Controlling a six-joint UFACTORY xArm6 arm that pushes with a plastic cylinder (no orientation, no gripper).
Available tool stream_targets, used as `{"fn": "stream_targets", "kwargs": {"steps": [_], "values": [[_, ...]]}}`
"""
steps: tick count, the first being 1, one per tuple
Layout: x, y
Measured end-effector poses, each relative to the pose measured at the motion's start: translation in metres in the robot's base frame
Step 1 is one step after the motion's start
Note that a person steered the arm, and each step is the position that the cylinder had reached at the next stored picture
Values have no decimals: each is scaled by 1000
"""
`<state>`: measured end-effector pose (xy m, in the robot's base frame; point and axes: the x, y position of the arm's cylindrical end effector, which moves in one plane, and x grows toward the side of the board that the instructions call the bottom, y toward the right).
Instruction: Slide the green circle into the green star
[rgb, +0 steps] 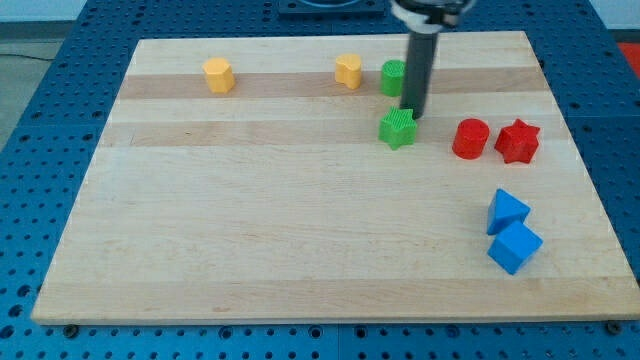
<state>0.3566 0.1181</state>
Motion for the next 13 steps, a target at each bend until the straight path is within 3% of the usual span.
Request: {"fn": "stream_targets", "kwargs": {"steps": [1,3,4,5,6,8,11,13], "values": [[23,-5],[40,-151],[47,-166],[58,-101],[74,-133],[41,-80],[22,-54],[-35,101]]}}
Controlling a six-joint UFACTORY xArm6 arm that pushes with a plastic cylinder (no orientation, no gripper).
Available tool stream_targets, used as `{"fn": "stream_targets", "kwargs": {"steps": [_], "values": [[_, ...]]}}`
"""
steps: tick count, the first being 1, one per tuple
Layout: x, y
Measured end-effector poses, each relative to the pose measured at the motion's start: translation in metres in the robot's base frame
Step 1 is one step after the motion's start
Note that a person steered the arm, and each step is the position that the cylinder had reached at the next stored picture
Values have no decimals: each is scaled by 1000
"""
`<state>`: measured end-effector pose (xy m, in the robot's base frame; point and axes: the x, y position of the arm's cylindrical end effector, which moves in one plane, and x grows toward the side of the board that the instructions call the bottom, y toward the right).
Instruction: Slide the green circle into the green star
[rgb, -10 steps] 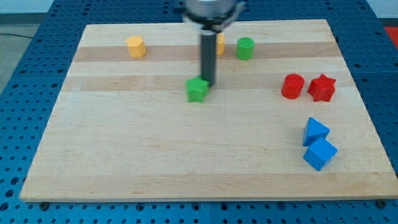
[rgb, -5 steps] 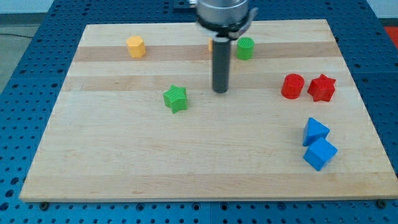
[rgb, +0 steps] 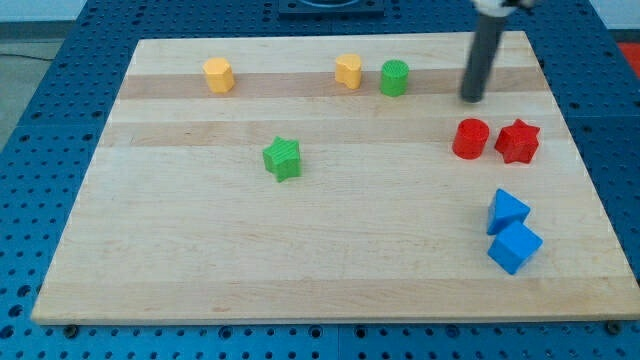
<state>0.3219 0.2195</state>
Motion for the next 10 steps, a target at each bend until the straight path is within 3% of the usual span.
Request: {"fn": "stream_targets", "kwargs": {"steps": [1,2,3,4,5,7,8,10], "values": [[-40,-33],[-52,-98],[-4,-122],[14,-159],[-8,-119],[-18,-242],[5,-307],[20,-351]]}}
